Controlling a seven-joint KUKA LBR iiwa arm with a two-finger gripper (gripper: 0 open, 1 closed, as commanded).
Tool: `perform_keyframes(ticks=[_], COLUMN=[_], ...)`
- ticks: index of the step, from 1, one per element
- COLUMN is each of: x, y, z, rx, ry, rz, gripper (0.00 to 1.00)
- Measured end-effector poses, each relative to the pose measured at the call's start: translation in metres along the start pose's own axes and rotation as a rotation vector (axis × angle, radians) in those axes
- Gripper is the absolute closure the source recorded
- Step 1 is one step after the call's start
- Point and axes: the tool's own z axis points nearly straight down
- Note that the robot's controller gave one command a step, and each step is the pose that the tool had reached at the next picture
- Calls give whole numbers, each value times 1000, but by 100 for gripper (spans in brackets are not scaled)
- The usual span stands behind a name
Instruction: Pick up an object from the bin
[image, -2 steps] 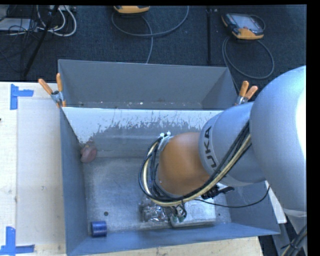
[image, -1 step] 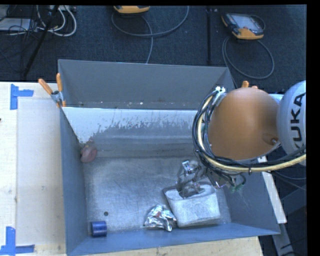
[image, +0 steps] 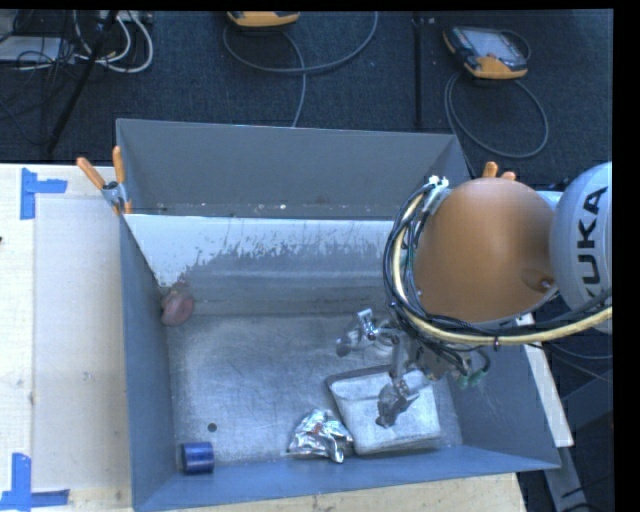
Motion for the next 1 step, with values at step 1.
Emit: perform_keyframes(ticks=[1], x=[18], y=[-86], z=[121], rx=[-1], ry=[5], rz=[52], gripper=[0])
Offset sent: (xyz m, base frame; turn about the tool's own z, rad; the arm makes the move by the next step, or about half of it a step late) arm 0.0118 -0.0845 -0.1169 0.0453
